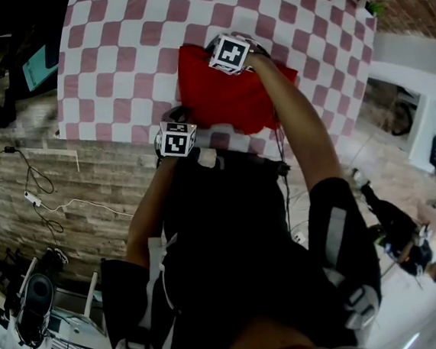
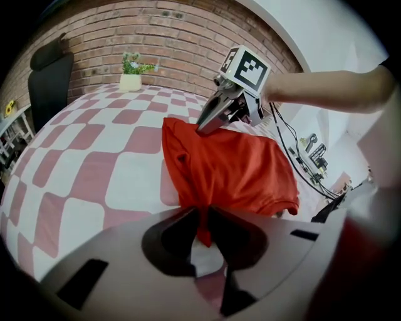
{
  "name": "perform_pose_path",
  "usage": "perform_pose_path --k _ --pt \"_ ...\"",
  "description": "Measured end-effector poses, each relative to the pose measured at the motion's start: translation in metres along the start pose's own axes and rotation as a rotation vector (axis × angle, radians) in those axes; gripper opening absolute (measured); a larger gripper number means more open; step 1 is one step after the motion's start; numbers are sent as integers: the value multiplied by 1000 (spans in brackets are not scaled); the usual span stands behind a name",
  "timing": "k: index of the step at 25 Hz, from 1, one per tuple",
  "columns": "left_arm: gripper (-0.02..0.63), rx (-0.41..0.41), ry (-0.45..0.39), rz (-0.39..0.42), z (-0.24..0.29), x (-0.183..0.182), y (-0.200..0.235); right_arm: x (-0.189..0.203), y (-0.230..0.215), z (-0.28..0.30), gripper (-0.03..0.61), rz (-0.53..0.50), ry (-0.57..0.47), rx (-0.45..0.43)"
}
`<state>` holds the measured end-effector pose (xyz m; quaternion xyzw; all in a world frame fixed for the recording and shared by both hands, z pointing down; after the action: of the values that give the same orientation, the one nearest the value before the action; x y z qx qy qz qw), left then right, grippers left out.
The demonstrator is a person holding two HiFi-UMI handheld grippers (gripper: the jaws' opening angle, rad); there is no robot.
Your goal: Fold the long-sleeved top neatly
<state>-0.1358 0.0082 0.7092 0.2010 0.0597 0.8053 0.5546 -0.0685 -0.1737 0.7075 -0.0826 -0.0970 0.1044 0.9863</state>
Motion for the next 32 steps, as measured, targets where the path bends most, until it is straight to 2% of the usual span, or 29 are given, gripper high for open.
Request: perform_pose_path --k 4,11,21,25,32 --pt "51 26 16 47 -2 -2 1 5 -10 -1 46 43 -33 34" --pt "46 73 43 125 -5 -16 14 17 -19 -10 43 146 -77 37" --pt "43 51 104 422 3 -78 41 59 -48 -26 41 342 -132 101" --pt "44 20 140 576 -3 -114 35 88 -59 -36 41 457 -147 124" --pt "44 18 173 761 24 -167 23 147 -69 -50 41 666 -226 139"
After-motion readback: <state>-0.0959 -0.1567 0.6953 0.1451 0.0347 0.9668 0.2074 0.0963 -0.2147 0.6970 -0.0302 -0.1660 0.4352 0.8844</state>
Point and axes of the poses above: the fingertips, and each gripper's own axes: z forward along the fingers, y to its left, x out of its underside, the point moved 2 cm from there along -z, backward along the fingers, and after that the axes turned 10 degrees about y, right-handed, at the moved point
